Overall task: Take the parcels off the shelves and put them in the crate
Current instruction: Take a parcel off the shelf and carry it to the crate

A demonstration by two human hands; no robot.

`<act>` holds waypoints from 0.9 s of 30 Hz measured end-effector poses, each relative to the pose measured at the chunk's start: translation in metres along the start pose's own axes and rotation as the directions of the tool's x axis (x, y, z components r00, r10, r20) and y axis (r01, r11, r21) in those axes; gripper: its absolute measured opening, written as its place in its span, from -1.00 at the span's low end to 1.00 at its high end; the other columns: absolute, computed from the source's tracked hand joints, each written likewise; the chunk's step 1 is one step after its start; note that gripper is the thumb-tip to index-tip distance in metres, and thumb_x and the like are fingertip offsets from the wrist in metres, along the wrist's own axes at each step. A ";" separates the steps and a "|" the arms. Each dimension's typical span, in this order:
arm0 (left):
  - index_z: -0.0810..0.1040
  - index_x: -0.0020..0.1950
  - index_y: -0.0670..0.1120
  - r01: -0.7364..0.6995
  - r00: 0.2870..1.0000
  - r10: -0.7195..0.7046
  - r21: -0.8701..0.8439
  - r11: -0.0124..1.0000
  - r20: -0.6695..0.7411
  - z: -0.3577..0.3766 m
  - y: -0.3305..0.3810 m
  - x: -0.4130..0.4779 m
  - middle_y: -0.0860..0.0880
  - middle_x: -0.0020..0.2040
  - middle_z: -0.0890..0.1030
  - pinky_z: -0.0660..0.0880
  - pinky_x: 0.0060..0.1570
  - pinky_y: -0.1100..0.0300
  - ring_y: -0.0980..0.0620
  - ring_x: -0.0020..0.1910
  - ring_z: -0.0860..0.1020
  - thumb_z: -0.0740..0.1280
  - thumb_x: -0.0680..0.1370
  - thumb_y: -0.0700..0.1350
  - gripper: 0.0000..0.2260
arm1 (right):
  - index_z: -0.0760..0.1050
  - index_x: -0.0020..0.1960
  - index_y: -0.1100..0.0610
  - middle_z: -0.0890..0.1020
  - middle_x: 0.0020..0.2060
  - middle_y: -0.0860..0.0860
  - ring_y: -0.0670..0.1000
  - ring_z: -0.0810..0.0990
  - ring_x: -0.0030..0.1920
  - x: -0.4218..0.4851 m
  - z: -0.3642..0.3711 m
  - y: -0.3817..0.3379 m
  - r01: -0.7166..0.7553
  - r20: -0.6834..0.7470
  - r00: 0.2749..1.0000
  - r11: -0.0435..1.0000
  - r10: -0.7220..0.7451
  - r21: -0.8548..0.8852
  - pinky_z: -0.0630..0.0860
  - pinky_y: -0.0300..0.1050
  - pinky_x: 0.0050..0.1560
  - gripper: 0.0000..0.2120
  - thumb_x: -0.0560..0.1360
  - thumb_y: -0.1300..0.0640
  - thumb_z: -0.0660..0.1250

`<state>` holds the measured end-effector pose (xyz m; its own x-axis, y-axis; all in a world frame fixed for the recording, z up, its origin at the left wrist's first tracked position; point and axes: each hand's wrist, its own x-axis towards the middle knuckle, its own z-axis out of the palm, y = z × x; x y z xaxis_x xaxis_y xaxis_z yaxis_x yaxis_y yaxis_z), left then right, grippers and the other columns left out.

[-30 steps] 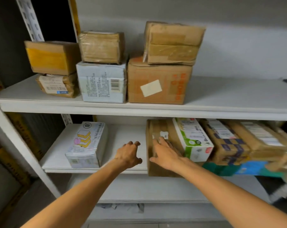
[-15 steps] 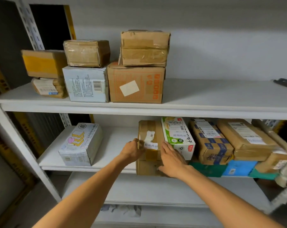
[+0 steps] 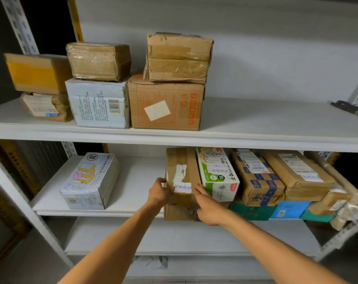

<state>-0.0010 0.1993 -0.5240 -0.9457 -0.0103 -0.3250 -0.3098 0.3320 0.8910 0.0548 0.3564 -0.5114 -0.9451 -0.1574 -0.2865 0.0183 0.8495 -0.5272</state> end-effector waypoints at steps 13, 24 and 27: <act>0.27 0.49 -0.13 -0.102 0.990 0.093 0.086 0.991 0.108 -0.010 -0.009 0.001 -0.22 0.27 0.55 0.54 0.17 -0.02 -0.20 0.22 0.54 0.29 0.59 -0.23 -0.53 | -0.08 0.56 0.20 0.06 0.48 0.13 0.19 -0.02 0.52 0.017 0.019 -0.024 -0.152 -0.391 0.901 0.981 0.189 0.124 0.16 0.01 0.46 -0.27 0.56 0.24 0.29; 0.14 0.53 0.02 -0.172 0.982 0.168 0.040 0.984 0.088 -0.027 -0.019 -0.017 -0.12 0.06 0.52 0.58 0.09 -0.06 -0.16 0.12 0.57 0.38 0.52 -0.29 -0.32 | 0.26 0.40 0.05 0.21 0.32 0.12 0.16 0.27 0.34 0.012 0.018 -0.038 -0.088 -0.524 0.809 0.935 0.268 0.343 0.46 0.03 0.26 -0.38 0.45 0.43 0.33; 0.07 0.56 0.10 -0.209 0.975 0.207 0.024 0.978 0.078 -0.033 -0.020 -0.026 -0.10 -0.03 0.51 0.59 0.03 0.01 -0.11 0.04 0.57 0.42 0.47 -0.34 -0.18 | 0.24 0.36 0.03 0.36 0.30 0.09 0.05 0.41 0.25 0.008 0.015 -0.034 0.005 -0.507 0.839 0.928 0.200 0.374 0.50 -0.21 -0.02 -0.35 0.41 0.45 0.37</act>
<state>0.0265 0.1619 -0.5229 -0.9785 0.1326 -0.1578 -0.1029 0.3490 0.9314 0.0514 0.3189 -0.5078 -0.9543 0.2927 0.0597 0.1343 0.5989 -0.7895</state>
